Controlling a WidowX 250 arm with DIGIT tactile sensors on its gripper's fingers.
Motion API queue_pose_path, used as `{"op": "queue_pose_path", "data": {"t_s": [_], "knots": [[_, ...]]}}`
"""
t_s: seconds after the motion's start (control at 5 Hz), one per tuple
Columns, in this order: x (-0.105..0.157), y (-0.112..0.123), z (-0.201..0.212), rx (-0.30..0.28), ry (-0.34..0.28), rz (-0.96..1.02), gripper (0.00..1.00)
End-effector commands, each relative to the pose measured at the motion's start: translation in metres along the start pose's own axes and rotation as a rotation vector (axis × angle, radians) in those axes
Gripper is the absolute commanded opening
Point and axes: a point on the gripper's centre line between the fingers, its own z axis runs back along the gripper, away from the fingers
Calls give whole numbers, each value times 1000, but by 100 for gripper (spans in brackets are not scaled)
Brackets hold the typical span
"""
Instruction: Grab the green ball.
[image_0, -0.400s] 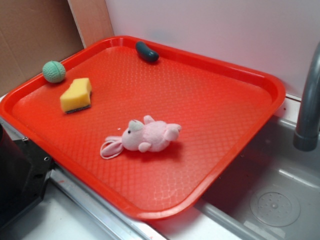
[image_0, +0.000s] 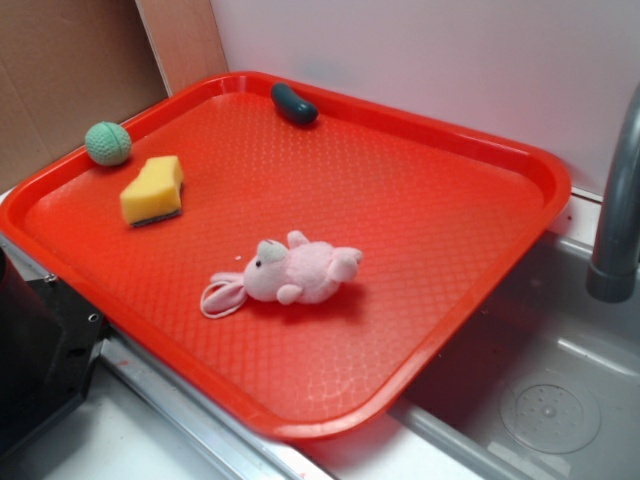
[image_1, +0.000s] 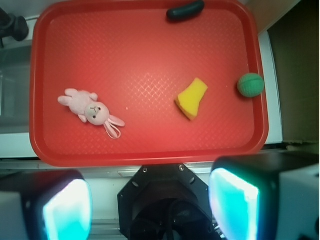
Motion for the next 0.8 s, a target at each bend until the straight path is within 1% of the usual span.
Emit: {"op": "queue_pose_path", "data": {"t_s": [0.0, 0.2, 0.4, 0.6], "knots": [[26, 13, -6, 4, -77, 360, 100], [46, 28, -17, 8, -143, 608, 100], [68, 54, -38, -31, -194, 861, 100], [77, 74, -52, 14, -244, 1104, 100]]}}
